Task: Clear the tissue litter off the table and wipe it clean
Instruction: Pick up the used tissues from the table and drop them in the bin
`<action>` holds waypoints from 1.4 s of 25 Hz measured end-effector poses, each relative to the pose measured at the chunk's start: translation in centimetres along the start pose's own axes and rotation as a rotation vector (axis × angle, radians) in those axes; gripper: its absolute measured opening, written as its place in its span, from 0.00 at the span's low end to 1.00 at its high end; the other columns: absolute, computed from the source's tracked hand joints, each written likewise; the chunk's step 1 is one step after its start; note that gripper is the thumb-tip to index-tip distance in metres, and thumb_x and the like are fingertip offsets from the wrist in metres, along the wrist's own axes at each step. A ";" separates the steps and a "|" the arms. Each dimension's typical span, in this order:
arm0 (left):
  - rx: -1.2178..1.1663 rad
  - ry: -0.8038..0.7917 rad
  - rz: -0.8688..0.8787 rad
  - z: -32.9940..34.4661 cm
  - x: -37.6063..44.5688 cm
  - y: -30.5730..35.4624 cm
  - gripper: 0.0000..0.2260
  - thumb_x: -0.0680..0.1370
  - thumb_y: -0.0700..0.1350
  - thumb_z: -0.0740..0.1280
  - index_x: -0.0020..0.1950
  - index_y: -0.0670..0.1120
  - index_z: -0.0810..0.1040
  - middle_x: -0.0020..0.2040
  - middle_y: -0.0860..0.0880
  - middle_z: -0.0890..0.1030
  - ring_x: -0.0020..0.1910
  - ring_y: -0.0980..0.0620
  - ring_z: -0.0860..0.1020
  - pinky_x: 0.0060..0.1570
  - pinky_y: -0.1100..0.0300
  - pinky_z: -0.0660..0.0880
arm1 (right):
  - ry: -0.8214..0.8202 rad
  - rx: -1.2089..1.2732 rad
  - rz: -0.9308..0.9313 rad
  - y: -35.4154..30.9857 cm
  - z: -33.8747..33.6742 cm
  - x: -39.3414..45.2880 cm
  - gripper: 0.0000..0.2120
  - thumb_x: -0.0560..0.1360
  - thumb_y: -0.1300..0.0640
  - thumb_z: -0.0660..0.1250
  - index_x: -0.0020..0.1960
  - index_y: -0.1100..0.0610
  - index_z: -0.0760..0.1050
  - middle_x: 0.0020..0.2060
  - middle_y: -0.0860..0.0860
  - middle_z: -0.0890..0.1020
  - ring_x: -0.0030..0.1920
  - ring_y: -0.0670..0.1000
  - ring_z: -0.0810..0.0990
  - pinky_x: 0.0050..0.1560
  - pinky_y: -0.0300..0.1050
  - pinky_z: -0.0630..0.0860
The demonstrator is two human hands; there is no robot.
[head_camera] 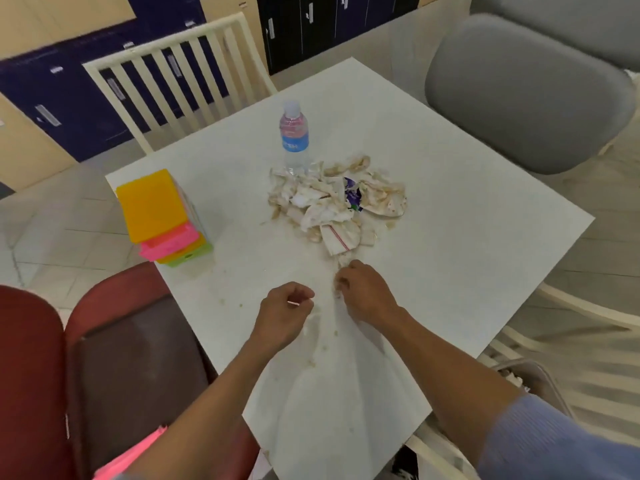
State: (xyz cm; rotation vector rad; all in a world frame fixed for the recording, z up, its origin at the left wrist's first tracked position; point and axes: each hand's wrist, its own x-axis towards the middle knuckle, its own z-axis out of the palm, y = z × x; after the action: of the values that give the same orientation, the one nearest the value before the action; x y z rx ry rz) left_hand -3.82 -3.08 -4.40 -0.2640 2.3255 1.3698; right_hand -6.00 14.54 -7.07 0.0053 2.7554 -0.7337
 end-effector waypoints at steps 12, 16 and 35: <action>-0.189 -0.264 0.179 -2.2 1.6 0.0 0.05 0.75 0.40 0.71 0.46 0.51 0.84 0.42 0.53 0.85 0.41 0.60 0.81 0.43 0.69 0.74 | -0.244 0.822 0.196 -3.5 -3.4 -3.8 0.07 0.77 0.63 0.65 0.49 0.56 0.81 0.39 0.48 0.82 0.37 0.44 0.79 0.37 0.33 0.71; -0.296 -0.222 0.178 -2.8 1.6 0.5 0.04 0.73 0.39 0.74 0.42 0.48 0.83 0.37 0.54 0.83 0.38 0.58 0.80 0.41 0.68 0.74 | 0.111 0.569 0.342 -2.3 -3.2 -1.3 0.09 0.75 0.58 0.65 0.52 0.49 0.80 0.42 0.49 0.79 0.40 0.47 0.78 0.41 0.37 0.71; -0.610 -0.122 0.217 -1.2 -1.2 5.0 0.11 0.67 0.30 0.75 0.42 0.45 0.81 0.34 0.47 0.74 0.37 0.49 0.75 0.41 0.63 0.76 | 0.099 0.913 0.445 1.5 -8.6 -5.7 0.12 0.73 0.67 0.62 0.47 0.56 0.82 0.34 0.49 0.80 0.35 0.49 0.76 0.37 0.41 0.67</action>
State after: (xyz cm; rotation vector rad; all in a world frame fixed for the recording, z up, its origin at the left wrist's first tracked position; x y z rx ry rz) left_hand -4.85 -1.70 0.56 -0.1002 1.8243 2.1196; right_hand -2.83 20.46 0.84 0.8135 2.1146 -1.7651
